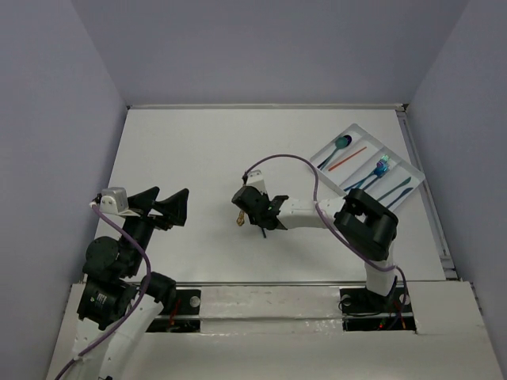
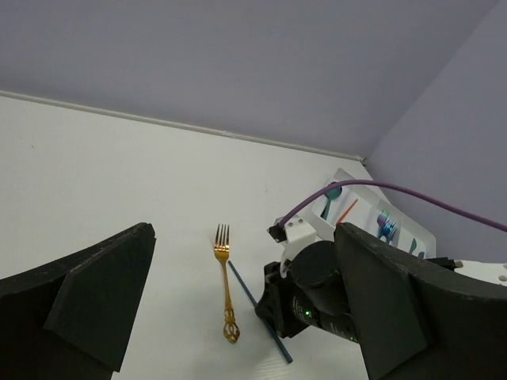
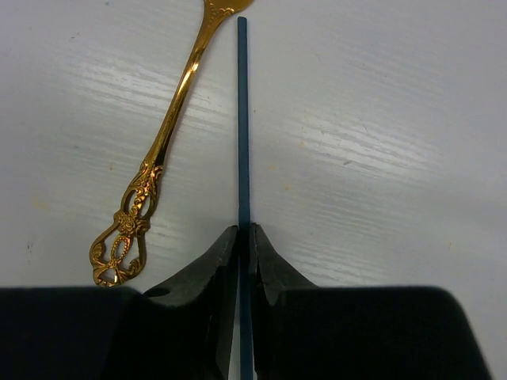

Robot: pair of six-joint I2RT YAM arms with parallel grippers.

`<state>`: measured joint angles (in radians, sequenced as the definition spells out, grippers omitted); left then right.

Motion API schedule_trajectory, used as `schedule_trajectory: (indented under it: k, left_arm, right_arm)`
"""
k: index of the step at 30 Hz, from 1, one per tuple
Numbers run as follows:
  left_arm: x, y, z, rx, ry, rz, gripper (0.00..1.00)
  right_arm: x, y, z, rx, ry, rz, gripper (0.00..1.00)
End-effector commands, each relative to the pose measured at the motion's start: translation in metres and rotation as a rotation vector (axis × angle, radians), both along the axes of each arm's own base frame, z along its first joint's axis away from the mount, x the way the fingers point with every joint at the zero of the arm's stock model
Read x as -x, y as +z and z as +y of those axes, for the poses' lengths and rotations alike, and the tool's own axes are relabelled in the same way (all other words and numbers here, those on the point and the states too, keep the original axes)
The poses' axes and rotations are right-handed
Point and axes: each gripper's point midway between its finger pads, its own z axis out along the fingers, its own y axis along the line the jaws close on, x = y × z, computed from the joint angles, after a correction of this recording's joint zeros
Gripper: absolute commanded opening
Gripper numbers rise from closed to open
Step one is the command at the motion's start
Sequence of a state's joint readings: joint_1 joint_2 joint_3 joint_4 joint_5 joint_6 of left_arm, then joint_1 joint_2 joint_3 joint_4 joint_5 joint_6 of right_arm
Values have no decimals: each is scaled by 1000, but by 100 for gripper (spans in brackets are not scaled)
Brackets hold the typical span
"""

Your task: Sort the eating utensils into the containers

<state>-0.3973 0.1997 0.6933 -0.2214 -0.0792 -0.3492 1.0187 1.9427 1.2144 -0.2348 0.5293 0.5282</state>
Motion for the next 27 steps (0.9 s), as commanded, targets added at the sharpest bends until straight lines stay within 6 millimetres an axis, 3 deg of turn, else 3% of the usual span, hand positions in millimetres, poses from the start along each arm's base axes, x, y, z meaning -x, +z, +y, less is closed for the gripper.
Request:
schedule_trajectory:
  k: [1,5,6,9,17,20,27]
  left_arm:
    - [-1,7,-1,8,-4,-37,99]
    - [-1,7,-1,8,-6,-38,99]
    - [-2,6,-2,6,-6,-34,99]
    - [-3,6,-2,5,-4,-31,99]
    - [-2,5,-2,5,-6,-31,99]
    - [-2,6,-2,5,-6,-35,99]
    - [1,8,-2,9,-15,-45,99]
  right_arm:
    - [11,-12,-5,10,-15,30,17]
    - [9,1,-10,-15,-43,-1,0]
    - [9,-1,-14,-5,-51,-6,0]
    - [5,20,-20,-31,-75,-57,0]
    - [3,95,-36,-167,-109,-195,0]
    - [-2,108,-47,-240,-128,-203,0]
    - [-22,141,-93,-385,-207,-252,0]
